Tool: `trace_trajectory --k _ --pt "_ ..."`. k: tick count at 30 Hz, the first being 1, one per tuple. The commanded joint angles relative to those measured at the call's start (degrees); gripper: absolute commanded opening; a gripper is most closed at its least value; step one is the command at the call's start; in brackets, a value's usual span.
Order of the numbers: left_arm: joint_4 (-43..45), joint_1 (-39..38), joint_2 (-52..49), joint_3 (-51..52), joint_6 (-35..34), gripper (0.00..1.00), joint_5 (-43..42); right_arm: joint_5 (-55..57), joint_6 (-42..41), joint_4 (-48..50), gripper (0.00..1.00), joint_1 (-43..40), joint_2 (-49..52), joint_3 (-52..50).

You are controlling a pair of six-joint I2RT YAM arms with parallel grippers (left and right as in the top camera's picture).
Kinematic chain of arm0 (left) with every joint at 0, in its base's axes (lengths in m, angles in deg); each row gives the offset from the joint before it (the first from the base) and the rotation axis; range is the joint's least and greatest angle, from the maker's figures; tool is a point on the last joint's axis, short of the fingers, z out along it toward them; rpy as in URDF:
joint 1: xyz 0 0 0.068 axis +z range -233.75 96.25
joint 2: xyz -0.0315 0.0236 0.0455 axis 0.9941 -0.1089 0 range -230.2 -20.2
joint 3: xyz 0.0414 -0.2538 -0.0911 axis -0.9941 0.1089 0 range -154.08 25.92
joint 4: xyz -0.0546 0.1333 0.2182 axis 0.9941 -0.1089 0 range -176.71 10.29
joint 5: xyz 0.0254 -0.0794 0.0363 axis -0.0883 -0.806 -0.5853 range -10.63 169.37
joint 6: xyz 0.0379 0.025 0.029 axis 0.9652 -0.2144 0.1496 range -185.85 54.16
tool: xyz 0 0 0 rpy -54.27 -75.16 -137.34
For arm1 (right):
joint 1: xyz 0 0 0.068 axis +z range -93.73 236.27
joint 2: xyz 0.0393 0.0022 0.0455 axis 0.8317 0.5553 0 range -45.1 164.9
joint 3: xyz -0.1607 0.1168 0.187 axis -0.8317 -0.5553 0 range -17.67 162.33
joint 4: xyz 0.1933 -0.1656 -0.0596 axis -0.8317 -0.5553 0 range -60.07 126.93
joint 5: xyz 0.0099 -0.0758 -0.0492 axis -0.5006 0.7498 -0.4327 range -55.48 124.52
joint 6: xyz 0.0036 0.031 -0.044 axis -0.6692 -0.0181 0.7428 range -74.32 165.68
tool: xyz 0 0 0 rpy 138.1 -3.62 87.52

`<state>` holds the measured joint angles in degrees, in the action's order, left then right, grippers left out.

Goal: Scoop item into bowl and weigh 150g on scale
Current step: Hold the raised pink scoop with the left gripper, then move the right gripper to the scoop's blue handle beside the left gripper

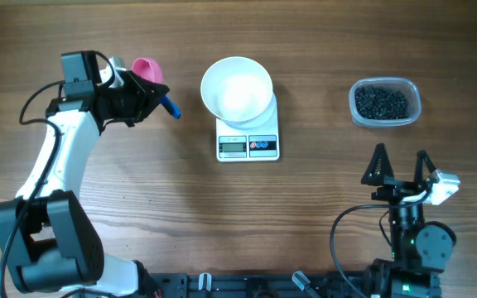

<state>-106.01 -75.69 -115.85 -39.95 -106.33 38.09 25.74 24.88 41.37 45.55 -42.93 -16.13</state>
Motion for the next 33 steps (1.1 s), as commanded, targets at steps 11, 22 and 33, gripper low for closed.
trace_trajectory --k 11,22,33 --pt "14.2 0.5 4.0 -0.9 -25.5 0.04 -14.7 -26.7 1.8 -24.9 1.00 -0.3 36.4 47.0" --pt "15.0 -2.8 9.4 -0.9 -45.5 0.04 -19.7 -49.9 1.5 -30.8 0.69 3.1 60.9 60.1" --pt "15.0 -11.1 9.3 -0.9 -45.5 0.04 -18.7 -42.2 -6.1 -14.1 0.96 24.1 67.5 60.1"
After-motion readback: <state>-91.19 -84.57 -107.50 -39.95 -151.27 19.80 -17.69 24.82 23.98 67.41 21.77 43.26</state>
